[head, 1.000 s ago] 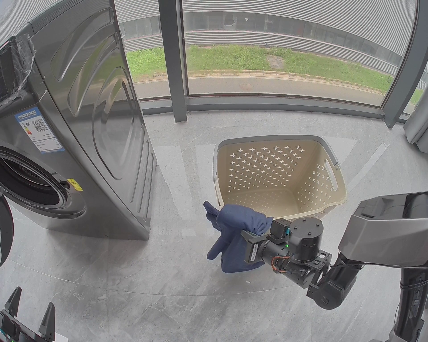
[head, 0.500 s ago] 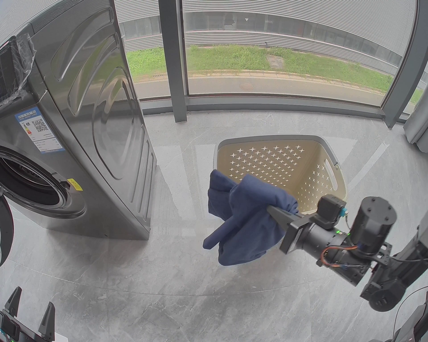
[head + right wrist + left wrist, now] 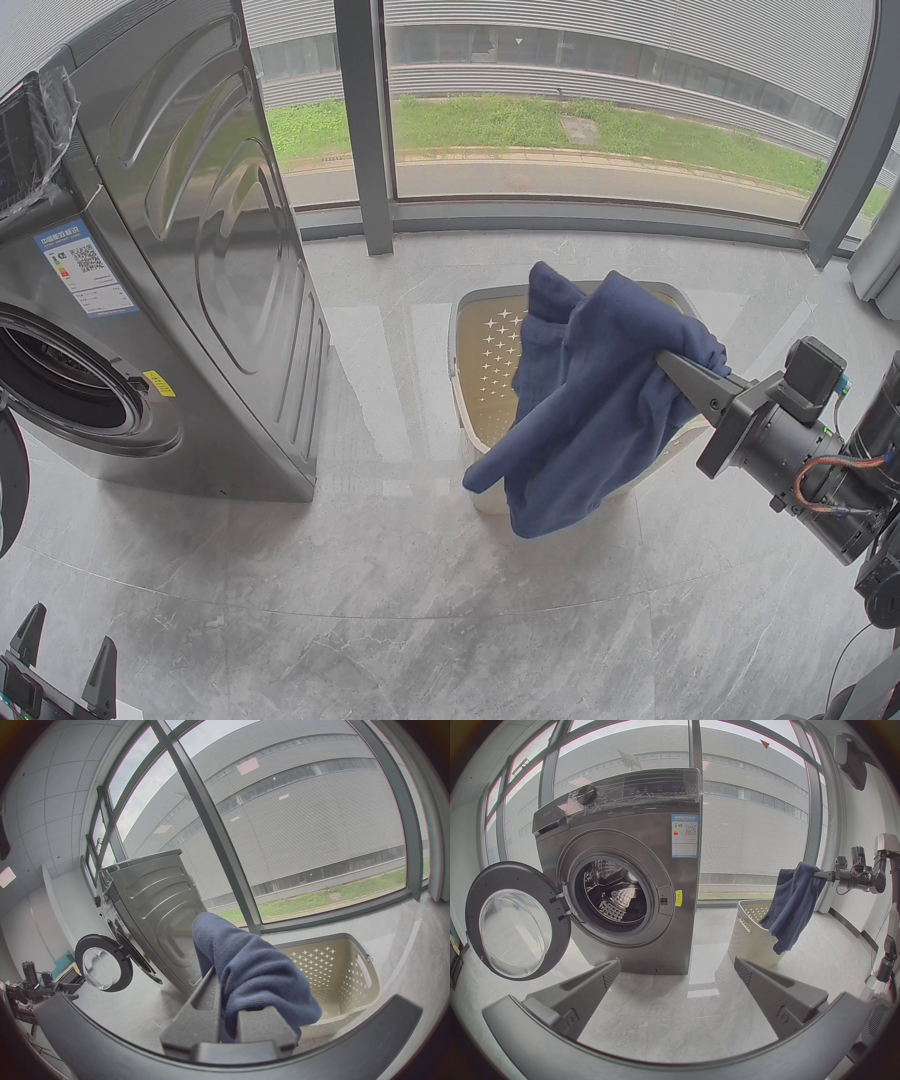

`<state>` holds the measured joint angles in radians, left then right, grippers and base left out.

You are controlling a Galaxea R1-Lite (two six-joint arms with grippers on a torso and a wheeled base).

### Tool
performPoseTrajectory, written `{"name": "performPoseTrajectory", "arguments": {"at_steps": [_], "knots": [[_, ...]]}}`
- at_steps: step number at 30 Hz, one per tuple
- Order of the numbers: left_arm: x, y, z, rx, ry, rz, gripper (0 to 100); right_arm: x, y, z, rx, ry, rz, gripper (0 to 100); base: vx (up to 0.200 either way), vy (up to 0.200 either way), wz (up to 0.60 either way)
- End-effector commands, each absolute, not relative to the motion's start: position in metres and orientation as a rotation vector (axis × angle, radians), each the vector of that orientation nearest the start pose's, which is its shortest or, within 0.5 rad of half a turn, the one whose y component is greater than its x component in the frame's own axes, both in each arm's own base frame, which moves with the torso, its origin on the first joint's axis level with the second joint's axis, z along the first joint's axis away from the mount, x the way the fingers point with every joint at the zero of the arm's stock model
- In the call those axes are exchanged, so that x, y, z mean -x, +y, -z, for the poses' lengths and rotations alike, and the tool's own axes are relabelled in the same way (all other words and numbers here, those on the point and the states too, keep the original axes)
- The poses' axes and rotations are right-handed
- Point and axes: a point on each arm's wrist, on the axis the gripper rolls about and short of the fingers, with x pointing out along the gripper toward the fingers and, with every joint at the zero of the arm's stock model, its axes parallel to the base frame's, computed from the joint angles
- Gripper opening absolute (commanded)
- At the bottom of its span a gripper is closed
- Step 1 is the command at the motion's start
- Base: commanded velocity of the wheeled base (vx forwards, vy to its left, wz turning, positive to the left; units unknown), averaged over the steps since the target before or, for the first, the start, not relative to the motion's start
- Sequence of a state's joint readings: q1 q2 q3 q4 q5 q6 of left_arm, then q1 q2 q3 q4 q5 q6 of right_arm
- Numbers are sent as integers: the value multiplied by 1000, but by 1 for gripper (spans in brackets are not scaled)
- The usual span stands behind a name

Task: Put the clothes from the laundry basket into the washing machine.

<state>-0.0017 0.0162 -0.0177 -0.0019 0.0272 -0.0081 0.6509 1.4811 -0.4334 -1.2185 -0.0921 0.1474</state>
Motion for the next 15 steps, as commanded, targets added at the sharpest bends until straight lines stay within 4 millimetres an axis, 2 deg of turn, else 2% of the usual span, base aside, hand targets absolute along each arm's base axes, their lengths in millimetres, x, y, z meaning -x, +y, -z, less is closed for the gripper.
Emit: {"name": "performPoseTrajectory", "arguments": {"at_steps": [1, 5, 14, 15], "knots": [[22, 1, -76, 11, 8, -26, 100, -180, 129, -205, -209, -136, -545, 0, -200, 0, 0], [22, 1, -76, 14, 7, -26, 100, -181, 130, -204, -202, -131, -536, 0, -200, 0, 0], [22, 1, -76, 9, 8, -26, 100, -180, 131, -202, -205, -125, -507, 0, 0, 0, 0], [22, 1, -76, 11, 8, -25, 100, -180, 131, -203, -205, -126, -507, 0, 0, 200, 0]]}}
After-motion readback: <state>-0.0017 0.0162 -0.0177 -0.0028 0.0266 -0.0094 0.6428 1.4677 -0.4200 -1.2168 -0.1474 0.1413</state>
